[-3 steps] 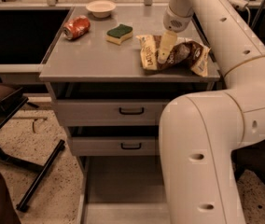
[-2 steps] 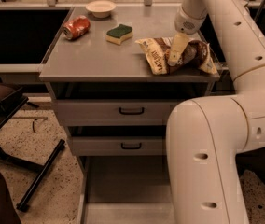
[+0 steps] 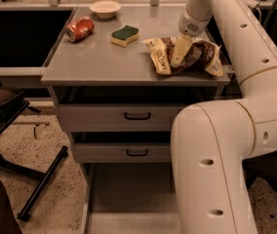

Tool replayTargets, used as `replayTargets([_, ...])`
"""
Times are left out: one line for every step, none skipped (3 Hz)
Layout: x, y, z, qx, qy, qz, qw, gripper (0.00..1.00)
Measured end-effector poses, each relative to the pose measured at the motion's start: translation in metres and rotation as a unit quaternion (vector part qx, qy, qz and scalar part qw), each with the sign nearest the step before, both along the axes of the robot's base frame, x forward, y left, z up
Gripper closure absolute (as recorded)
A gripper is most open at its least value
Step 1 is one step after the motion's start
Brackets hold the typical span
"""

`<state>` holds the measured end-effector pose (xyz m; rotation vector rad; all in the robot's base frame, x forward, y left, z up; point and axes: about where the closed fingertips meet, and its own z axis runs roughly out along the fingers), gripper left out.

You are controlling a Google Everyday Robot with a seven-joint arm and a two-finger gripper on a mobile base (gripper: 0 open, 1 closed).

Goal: Place brown chip bag into bottom drawer

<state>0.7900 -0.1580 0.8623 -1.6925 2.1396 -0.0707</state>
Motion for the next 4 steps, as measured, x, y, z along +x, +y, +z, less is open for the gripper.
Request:
replayTargets([0.000, 0.000, 0.000, 0.000, 0.000, 0.000, 1.0000, 0.42])
replayTargets([-0.004, 0.000, 0.015, 0.039, -0.015, -0.001, 0.9991, 0.65])
replayTargets([-0.032, -0.008, 0.062, 0.108, -0.044, 0.005, 0.9931, 0.88])
replayTargets([-0.084, -0.020, 0.122, 0.146, -0.074, -0.008, 0.9865, 1.00])
